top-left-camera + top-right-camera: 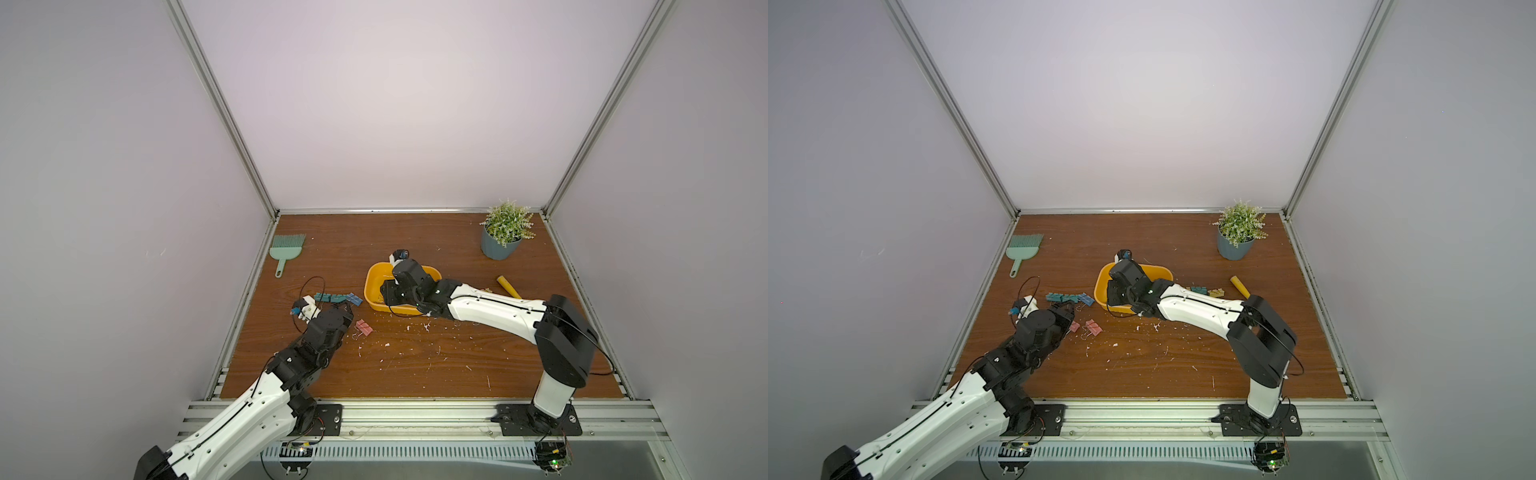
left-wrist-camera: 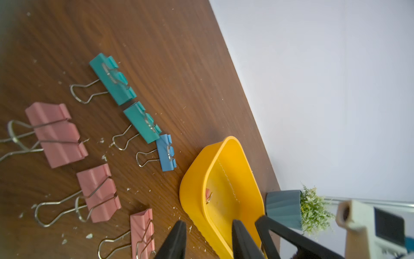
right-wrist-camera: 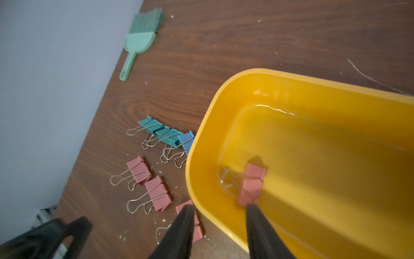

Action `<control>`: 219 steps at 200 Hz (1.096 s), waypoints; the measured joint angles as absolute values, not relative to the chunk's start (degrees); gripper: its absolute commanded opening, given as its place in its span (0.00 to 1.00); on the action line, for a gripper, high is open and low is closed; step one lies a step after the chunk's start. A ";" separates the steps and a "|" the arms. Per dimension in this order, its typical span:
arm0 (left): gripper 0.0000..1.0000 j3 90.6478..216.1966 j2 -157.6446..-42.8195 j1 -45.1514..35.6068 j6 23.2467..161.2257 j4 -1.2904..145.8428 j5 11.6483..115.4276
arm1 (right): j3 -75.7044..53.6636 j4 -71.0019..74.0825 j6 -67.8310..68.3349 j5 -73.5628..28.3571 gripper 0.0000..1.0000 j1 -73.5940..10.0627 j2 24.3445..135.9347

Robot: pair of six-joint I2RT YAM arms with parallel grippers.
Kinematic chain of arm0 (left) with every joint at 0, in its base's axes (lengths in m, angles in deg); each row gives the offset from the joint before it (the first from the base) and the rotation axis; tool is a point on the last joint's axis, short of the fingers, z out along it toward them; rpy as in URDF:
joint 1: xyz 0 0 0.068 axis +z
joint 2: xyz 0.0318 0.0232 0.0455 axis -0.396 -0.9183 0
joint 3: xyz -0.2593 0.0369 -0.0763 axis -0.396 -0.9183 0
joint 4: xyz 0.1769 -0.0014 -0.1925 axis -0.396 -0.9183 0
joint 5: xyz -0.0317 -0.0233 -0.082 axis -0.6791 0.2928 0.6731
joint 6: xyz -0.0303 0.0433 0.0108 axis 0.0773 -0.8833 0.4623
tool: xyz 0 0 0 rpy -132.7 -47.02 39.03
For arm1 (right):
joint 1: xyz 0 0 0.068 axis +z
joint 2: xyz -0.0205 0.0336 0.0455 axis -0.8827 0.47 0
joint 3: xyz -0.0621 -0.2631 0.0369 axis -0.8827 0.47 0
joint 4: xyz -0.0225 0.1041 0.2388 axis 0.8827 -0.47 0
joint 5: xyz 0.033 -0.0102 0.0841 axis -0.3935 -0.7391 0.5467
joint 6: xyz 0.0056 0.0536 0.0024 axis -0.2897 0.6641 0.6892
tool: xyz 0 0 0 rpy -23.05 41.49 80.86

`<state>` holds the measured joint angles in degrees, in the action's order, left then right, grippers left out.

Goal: Take out the binder clips from the storage box
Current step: Pick up the binder clip from the storage box.

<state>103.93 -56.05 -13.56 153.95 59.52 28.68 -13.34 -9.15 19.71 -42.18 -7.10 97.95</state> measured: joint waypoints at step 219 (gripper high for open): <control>0.39 106.93 -57.29 -8.99 140.31 56.02 29.18 | -44.83 -42.37 9.28 -49.69 0.10 -7.34 121.09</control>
